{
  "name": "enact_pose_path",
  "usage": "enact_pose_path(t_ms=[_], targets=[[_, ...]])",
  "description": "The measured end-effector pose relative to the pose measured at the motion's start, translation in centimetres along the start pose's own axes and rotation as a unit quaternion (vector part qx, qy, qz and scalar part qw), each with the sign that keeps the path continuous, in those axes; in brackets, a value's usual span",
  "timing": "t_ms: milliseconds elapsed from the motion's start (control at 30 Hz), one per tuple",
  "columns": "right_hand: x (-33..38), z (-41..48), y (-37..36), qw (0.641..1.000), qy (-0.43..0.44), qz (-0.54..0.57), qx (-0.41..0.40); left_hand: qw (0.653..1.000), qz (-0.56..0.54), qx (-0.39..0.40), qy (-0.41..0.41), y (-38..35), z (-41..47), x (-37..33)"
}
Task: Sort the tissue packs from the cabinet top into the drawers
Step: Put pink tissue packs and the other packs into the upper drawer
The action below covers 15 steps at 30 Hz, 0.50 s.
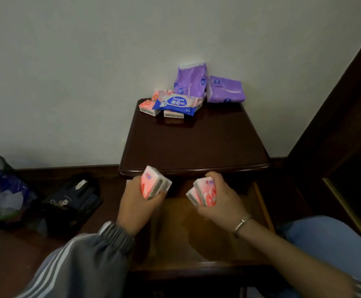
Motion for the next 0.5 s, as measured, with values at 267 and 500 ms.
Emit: enact_pose_path(t_ms=[267,500], targets=[[-5.4,-0.9,-7.4,0.978,-0.156,-0.095,0.098,0.956,0.182,0.179,0.148,-5.8,-5.4,3.2],[-6.9,-1.1,-7.7,0.971,-0.174,-0.122,0.111,0.930,0.195,0.211,0.232,-7.6,-6.8,3.1]])
Point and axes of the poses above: each hand's wrist, its own z-axis towards the middle knuckle, its own y-axis out of the back of the hand, x = y × z, the point moved 5 cm from there along z, towards the middle knuckle, and after that the axes turned 10 degrees about -y, right-handed, at the moved point
